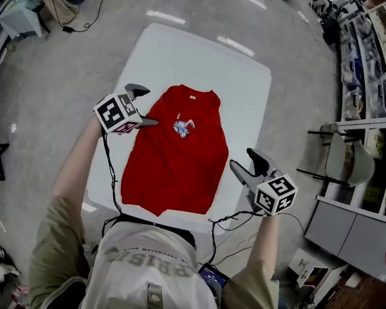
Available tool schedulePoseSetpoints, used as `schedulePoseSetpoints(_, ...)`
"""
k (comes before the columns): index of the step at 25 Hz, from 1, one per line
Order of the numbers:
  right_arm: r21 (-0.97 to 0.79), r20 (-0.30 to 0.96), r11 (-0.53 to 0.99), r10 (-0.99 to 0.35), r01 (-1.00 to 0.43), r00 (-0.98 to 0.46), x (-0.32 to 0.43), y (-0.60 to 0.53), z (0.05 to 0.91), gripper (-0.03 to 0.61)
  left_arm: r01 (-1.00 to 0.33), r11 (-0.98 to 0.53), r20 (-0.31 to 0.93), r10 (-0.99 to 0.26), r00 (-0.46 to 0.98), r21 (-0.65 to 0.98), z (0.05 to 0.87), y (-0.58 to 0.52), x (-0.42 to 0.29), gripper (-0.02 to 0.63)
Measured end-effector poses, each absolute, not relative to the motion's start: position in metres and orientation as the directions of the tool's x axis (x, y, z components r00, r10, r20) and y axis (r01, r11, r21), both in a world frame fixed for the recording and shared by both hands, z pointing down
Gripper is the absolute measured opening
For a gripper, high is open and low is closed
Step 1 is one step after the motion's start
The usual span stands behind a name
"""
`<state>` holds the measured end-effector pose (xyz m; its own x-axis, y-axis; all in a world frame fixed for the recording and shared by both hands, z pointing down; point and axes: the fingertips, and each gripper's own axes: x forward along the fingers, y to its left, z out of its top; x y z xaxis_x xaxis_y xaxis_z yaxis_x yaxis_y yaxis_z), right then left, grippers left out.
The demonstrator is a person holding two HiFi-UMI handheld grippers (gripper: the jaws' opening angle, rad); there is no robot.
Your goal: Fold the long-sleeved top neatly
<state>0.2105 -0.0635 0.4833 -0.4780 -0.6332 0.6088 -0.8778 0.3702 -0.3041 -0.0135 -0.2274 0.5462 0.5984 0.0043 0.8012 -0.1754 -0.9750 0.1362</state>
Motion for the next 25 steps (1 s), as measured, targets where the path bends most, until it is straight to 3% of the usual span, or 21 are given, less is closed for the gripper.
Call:
schedulePoseSetpoints(5, -0.311, 0.584, 0.389, -0.641, -0.867, -0.498, 0.232, -0.139, 0.497, 0.287, -0.212, -0.968, 0.806, -0.019, 0.591, 0.133, 0.564, -0.261, 0.012, 0.394)
schedulePoseSetpoints(11, -0.415, 0.613, 0.388, -0.550, -0.823, -0.568, 0.226, -0.203, 0.560, 0.287, -0.212, -0.962, 0.842, 0.030, 0.539, 0.170, 0.600, -0.276, 0.033, 0.394)
schedulePoseSetpoints(25, -0.515, 0.694, 0.321, -0.388, -0.795, -0.606, 0.213, -0.246, 0.641, 0.274, -0.187, -0.951, 0.852, 0.121, 0.510, 0.247, 0.645, -0.284, 0.053, 0.393)
